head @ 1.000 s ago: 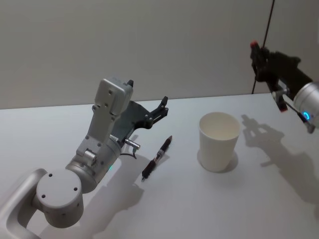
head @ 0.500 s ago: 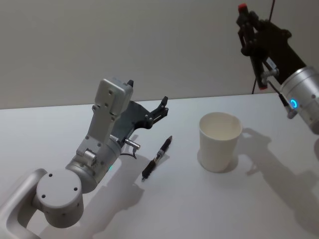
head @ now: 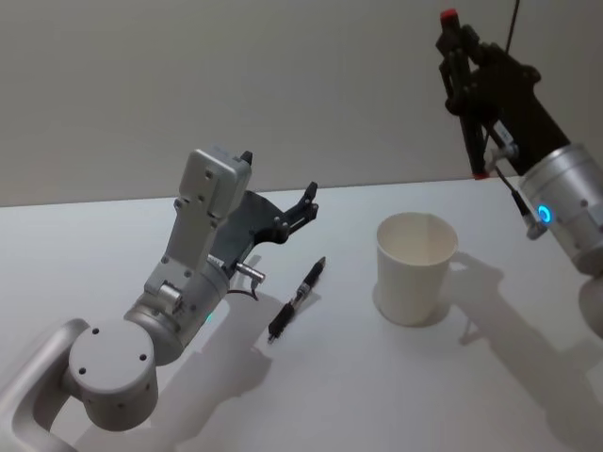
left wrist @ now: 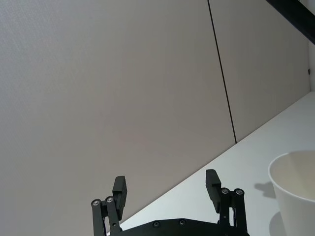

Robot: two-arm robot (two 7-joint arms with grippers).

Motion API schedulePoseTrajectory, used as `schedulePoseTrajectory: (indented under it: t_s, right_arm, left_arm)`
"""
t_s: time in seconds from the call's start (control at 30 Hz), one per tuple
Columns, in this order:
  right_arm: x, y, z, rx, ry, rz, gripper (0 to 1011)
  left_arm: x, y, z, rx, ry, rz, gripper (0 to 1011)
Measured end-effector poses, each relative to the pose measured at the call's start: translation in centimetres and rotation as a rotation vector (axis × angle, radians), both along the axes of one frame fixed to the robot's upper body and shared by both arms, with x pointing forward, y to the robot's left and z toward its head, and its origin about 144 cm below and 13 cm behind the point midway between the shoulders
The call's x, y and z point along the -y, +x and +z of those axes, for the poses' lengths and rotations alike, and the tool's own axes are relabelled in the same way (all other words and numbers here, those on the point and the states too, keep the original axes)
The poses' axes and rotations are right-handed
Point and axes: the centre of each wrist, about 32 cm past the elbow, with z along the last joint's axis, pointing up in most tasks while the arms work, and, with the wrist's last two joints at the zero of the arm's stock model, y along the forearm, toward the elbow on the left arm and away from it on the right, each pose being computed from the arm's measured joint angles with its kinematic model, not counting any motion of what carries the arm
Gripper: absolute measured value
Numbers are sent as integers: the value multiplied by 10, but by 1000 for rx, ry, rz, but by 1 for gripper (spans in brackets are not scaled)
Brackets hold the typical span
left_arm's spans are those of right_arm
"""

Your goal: Place the pen into the pen holder.

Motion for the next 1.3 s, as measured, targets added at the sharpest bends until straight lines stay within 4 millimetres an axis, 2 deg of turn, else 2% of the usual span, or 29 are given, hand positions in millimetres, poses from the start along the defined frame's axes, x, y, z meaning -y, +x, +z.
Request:
schedulePoseTrajectory:
  t_s: [0.5,1.3]
  right_arm:
    - [3,-1,-20,-34,2,39,185]
    - [-15,10,-45,-102,14,104,185]
  left_arm:
    - [0,0,0,0,0,0,1001]
    - [0,0,0,0,0,0,1001]
